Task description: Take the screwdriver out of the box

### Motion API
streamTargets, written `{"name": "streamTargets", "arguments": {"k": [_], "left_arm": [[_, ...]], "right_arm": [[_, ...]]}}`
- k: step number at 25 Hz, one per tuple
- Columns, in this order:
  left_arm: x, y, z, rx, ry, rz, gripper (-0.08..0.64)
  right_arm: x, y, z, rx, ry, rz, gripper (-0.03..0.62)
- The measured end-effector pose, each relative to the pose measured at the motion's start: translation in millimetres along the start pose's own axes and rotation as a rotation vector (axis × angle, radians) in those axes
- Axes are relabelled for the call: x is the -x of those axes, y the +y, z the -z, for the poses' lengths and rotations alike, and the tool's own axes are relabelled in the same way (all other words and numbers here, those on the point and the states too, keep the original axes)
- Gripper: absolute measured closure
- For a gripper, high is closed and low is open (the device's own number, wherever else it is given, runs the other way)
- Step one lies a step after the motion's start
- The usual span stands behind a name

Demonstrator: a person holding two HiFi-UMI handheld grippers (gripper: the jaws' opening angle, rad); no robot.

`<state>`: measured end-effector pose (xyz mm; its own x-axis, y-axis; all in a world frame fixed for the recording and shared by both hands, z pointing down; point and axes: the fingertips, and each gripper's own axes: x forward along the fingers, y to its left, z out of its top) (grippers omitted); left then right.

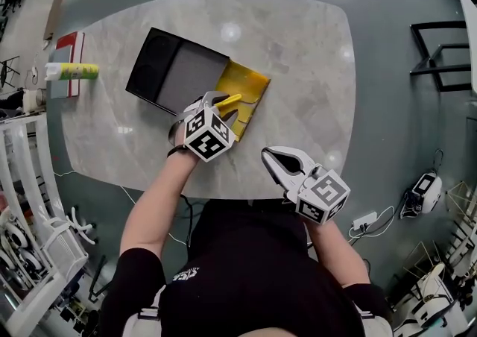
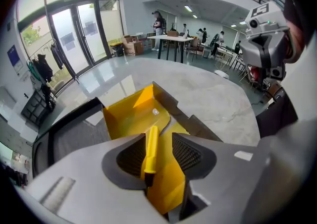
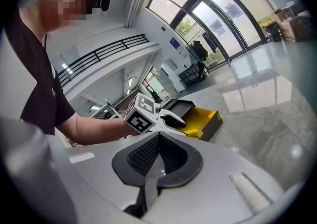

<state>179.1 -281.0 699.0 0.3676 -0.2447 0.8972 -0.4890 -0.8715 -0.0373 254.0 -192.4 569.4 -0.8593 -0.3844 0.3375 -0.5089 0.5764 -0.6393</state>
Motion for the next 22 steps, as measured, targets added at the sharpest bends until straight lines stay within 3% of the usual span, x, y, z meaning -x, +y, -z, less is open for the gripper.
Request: {"name": "streamTargets", "arguments": {"k": [13, 22], "left_arm": [[-12, 8, 10, -0.111, 0.113, -0.086, 0.441], [-19, 5, 14, -0.073, 0.195, -0.066, 0.416]], "right_arm": [[4, 11, 9, 0.002, -0.001, -0.004, 0.578], [15, 14, 7, -0.002, -0.009, -0.004, 0.578]]}}
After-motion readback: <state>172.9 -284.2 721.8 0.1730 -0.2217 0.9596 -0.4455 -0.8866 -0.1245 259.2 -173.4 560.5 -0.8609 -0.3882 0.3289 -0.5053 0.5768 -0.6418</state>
